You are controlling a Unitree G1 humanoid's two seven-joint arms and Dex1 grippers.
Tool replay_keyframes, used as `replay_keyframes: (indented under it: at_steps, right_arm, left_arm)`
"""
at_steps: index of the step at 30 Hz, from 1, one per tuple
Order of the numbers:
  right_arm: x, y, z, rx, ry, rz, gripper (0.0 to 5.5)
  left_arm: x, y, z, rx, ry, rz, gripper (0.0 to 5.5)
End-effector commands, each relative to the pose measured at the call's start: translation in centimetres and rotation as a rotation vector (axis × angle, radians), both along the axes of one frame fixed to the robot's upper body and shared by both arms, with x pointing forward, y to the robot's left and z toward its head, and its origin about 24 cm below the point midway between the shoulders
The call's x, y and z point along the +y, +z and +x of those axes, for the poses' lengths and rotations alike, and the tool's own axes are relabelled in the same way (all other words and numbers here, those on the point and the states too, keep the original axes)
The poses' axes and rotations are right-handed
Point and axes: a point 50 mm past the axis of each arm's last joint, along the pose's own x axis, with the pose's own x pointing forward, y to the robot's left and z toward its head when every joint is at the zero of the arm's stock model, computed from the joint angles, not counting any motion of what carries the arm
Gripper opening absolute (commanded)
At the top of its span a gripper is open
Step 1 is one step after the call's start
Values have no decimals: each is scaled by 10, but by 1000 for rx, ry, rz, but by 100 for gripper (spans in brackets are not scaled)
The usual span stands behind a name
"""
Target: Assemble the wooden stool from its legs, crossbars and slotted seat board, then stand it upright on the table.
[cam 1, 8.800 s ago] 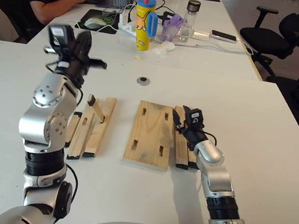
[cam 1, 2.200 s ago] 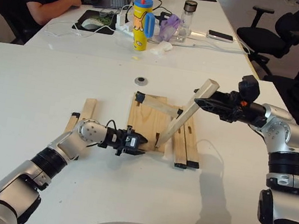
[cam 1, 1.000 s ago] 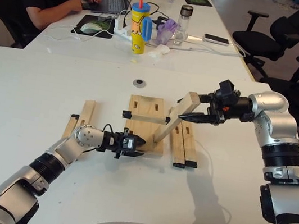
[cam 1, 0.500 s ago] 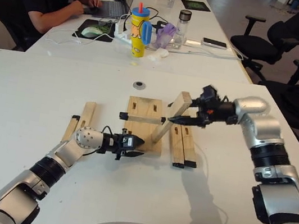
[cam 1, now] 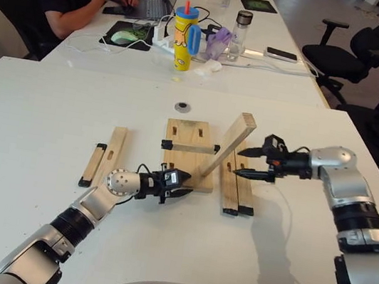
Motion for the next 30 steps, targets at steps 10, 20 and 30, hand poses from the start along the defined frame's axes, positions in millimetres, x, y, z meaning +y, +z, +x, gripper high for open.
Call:
replay_keyframes:
  at_steps: [10,20,30]
  right_arm:
    - [80,-28,-72,-34,-867,73,320]
    - [93,-31,-91,216,-1016,26,320]
    - [104,-43,-90,211,-911,-134,320]
  left_arm:
    - [47,-75,-49,358,175,316,206]
    - [38,-72,-48,347,176,301,206]
    - [26,-71,-50,352,168,278,206]
